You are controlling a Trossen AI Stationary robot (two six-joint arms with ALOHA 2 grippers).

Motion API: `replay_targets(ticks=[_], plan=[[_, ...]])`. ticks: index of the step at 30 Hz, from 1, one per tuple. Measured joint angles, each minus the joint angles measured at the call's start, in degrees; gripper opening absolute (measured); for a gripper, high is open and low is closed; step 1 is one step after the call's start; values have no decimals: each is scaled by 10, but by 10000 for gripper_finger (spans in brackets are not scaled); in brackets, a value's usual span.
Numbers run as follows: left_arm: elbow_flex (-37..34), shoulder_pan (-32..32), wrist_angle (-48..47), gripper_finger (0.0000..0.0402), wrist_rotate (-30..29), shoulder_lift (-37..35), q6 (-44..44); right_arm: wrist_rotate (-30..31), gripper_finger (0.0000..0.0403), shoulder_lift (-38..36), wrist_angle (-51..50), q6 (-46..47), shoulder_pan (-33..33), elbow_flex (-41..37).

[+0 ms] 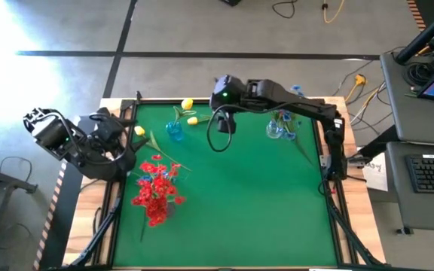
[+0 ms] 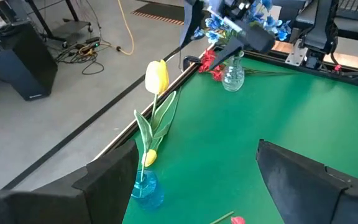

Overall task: Sort flowers into vase by color
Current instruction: Put the top yellow tulip into the blue vase

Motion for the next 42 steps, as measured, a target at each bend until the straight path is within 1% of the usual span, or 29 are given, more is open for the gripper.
replay_targets(ticks=[7, 12, 17, 19, 23, 28, 33, 37, 42], plan=[[0, 0, 0, 310, -1, 19, -2, -2, 327, 39, -4, 4, 0, -6], [0, 0, 0, 310, -13, 28, -2, -5, 327, 73, -6, 4, 0, -13], [0, 0, -1, 310, -14, 29, -2, -45, 327, 93, 4, 7, -6, -44], [0, 0, -2, 310, -14, 29, 0, -50, 327, 96, 35, 7, -11, -64], [0, -1, -3, 310, -14, 29, 9, -47, 327, 96, 143, -8, -23, -126], [-1, -1, -2, 310, -12, 29, 8, -49, 327, 96, 222, -39, -35, -196], [-1, -1, -2, 310, -12, 29, 5, -50, 327, 97, 314, -49, -51, -261], [-1, -1, -1, 310, -13, 29, 5, -53, 327, 97, 392, -55, -65, -294], [-1, -1, 0, 310, -15, 29, 1, -69, 327, 97, 427, -55, -86, -305]])
